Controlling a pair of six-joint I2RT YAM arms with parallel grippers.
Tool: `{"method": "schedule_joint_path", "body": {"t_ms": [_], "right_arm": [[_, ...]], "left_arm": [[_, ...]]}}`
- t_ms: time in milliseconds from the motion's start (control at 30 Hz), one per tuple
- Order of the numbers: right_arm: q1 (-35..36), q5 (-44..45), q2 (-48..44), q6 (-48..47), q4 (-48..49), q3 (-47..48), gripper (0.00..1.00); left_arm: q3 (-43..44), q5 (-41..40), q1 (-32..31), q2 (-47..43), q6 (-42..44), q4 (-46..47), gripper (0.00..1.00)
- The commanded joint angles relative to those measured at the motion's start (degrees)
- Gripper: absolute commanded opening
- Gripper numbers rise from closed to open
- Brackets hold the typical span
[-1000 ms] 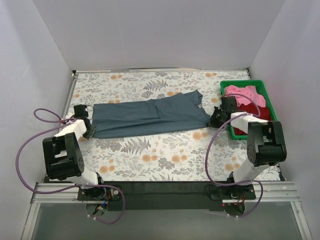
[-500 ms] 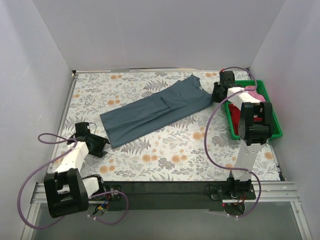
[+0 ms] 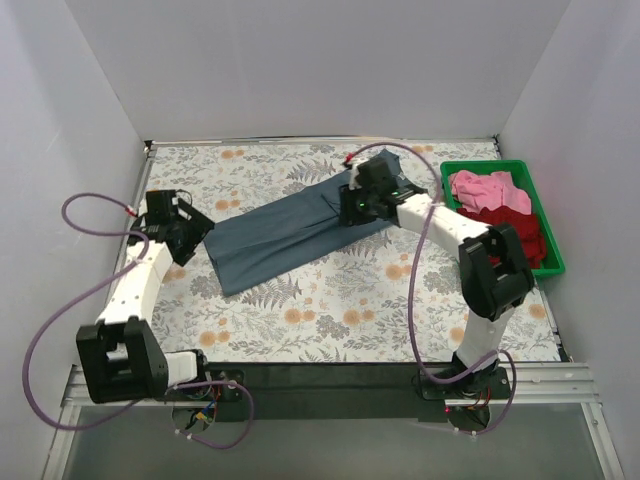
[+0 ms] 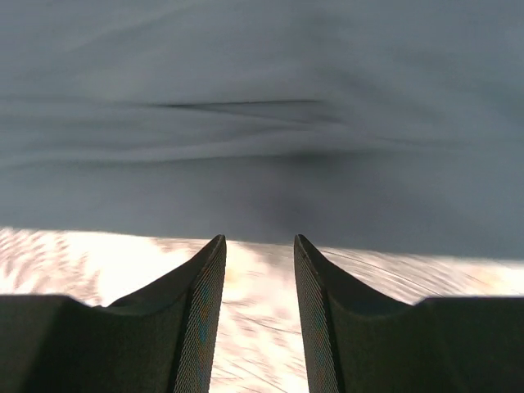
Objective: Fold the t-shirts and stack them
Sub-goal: Fold the tshirt
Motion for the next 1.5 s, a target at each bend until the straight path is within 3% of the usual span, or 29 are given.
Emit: {"method": "schedule_joint_path", "body": {"t_ms": [0, 67, 233, 367, 533, 700, 833, 1067, 1267, 1333, 1467], "right_arm": [[9.0, -5.0, 4.0, -0.9, 2.5, 5.0, 0.39], [11.4, -5.2, 7.8, -2.3, 2.6, 8.7, 0.39], [15.7, -7.4, 15.6, -2.9, 3.1, 13.6, 0.39], [16.8, -8.6, 17.9, -5.3, 3.2, 11.9, 0.39], [16.8, -8.3, 16.9, -8.9, 1.5, 6.7, 0.38], [16.7, -5.6, 11.6, -13.2, -5.9, -1.0, 0.38], [16.2, -2.5, 5.6, -15.4, -9.6, -8.9, 0.37], [17.2, -3.6, -9.2, -10.8, -9.0, -14.4, 0.39], [17.3, 1.7, -17.9, -7.5, -6.5, -17.4, 0.46], [16.9, 5.2, -20.0, -6.7, -6.5, -18.5, 0.55], [13.6, 6.1, -22.8, -6.1, -6.6, -21.3, 0.57]], "left_arm": [[3.2, -2.3, -4.0, 8.1, 6.8, 7.1, 0.72], [5.8, -4.0, -8.2, 13.5, 9.6, 9.7, 0.73], [10.1, -5.3, -10.5, 22.4, 11.7, 14.0, 0.74], [12.8, -6.9, -11.1, 28.1, 11.3, 12.2, 0.73], [9.8, -7.6, -12.7, 29.1, 7.8, 9.2, 0.70], [2.7, -4.9, -14.0, 25.1, 3.7, 5.8, 0.69], [-4.5, -1.7, -17.4, 15.1, 1.6, 3.3, 0.69], [-4.6, -1.3, -22.8, -1.5, 2.9, -1.1, 0.72], [-4.7, 5.5, -26.5, -3.4, 10.2, -1.7, 0.68], [-5.5, 6.8, -29.2, -2.6, 10.4, -2.6, 0.65], [-6.7, 6.2, -33.7, -1.6, 8.7, -3.7, 0.57]]}}
